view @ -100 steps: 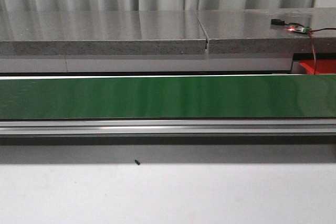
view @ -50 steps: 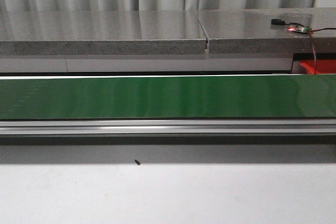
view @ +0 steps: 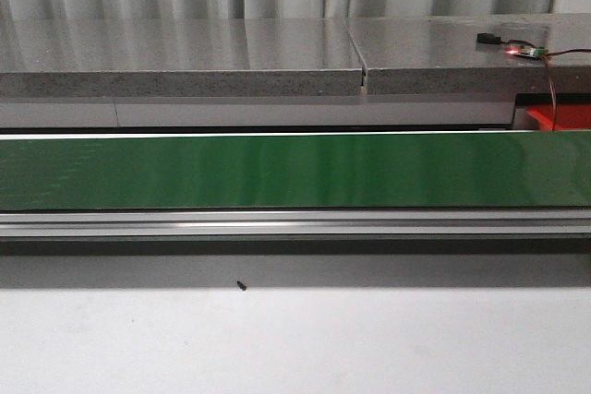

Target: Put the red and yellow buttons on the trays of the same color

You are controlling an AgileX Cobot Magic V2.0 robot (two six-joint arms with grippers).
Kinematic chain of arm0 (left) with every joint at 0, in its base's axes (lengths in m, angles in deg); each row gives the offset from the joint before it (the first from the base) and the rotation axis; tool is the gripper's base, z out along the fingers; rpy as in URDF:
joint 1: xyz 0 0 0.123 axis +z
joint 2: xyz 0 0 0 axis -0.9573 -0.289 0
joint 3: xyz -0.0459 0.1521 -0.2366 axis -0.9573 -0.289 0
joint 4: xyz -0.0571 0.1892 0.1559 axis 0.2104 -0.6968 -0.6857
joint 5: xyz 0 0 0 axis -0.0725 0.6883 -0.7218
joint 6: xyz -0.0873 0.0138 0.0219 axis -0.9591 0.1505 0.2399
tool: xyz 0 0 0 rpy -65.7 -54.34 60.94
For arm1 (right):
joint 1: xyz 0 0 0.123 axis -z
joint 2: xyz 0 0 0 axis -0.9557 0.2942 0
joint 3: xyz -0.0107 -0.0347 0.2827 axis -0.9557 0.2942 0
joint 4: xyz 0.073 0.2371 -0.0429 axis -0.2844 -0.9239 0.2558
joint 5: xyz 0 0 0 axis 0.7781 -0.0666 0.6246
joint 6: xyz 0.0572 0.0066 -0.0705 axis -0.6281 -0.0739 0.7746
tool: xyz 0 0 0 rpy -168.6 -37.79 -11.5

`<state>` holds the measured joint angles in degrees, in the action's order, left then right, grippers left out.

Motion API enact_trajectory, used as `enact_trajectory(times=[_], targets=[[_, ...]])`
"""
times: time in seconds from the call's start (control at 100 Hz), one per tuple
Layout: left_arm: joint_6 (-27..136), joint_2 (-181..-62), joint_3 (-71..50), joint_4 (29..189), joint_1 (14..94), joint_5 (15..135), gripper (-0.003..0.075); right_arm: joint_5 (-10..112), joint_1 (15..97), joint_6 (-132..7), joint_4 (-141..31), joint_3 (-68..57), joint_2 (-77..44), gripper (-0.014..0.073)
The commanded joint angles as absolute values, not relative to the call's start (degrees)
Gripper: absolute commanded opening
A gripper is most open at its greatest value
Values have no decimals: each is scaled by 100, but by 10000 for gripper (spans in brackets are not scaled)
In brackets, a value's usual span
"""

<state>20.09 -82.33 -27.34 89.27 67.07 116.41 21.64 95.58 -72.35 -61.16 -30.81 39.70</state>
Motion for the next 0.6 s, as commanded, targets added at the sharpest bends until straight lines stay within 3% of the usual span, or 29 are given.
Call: enact_trajectory(times=[0.0,0.41,0.59], targets=[[2019,-8297,-2585,8987,6656,11252,-19,2274,9585,-7161,-6251,-3245,3658,556],[2019,-8297,-2585,8987,6656,11252,-18,2548,9568,-6953,-6140,-3133,3066,574],[2019,-8297,-2585,8987,6656,11252,-19,2872,9568,-6797,-6140,-2632,2492,408]])
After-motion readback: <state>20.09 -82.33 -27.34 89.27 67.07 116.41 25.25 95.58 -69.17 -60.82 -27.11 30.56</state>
